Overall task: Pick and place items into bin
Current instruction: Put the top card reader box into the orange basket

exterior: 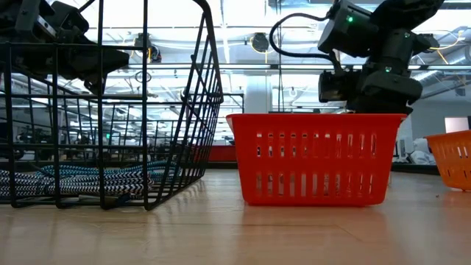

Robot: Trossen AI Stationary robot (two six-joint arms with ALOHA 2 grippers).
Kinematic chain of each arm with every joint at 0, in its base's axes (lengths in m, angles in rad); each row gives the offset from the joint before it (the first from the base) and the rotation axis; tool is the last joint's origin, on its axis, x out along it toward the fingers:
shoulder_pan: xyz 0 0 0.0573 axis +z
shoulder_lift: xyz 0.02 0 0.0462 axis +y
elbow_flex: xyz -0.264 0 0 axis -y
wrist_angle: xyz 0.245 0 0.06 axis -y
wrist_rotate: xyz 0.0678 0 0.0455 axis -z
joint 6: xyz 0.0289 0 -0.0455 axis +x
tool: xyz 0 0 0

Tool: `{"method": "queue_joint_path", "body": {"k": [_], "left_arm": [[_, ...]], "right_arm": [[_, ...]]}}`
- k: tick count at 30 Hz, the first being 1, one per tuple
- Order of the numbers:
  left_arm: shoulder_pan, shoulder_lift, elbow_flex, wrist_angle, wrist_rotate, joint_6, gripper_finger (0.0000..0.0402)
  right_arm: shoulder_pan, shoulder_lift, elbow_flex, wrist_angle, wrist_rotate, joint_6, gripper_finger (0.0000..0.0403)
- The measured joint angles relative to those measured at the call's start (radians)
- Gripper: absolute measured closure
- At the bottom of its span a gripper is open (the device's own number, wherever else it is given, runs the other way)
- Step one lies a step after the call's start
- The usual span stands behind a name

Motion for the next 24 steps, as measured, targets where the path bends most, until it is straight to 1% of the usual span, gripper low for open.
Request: {"method": "queue_joint_path", "body": {"k": [6,12,17,24], "left_arm": [[0.000,0.000,0.000,0.000,0.000,0.000,0.0371],[0.000,0.000,0.000,0.000,0.000,0.000,0.0371],[0.000,0.000,0.000,0.000,0.000,0.000,0.0371],[0.000,0.000,0.000,0.000,0.000,0.000,0.0371]], "right_arm": [[0.002,0.000,0.000,-0.007,0.000,0.033,0.0003],[0.015,0.000,0.000,-0.002,0.000,0.010,0.0004],[0.042,-0.001,0.001,0.005,0.000,-0.077,0.0006],[0.052,-0.001,0.001,0.089,0.000,0.010,0.0003]]}}
